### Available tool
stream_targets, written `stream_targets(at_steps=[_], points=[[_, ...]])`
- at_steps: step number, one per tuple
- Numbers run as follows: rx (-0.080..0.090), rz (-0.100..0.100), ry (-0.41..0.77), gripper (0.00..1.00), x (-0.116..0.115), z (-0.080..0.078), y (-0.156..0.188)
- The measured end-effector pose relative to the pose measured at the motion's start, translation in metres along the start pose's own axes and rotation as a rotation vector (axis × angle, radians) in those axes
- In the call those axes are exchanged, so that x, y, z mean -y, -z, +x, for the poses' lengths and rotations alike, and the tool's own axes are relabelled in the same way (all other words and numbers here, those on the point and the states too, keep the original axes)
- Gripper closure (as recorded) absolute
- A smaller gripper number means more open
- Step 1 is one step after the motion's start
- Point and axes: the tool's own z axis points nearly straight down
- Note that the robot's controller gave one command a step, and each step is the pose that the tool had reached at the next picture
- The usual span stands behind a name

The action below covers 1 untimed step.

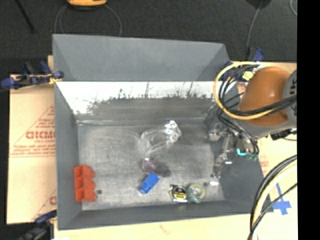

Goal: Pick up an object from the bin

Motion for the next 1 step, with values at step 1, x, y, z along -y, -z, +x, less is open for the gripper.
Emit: stream_targets(at_steps=[1], points=[[0.003,-0.003,0.11,0.0,-0.0721,0.0302,-0.0004]])
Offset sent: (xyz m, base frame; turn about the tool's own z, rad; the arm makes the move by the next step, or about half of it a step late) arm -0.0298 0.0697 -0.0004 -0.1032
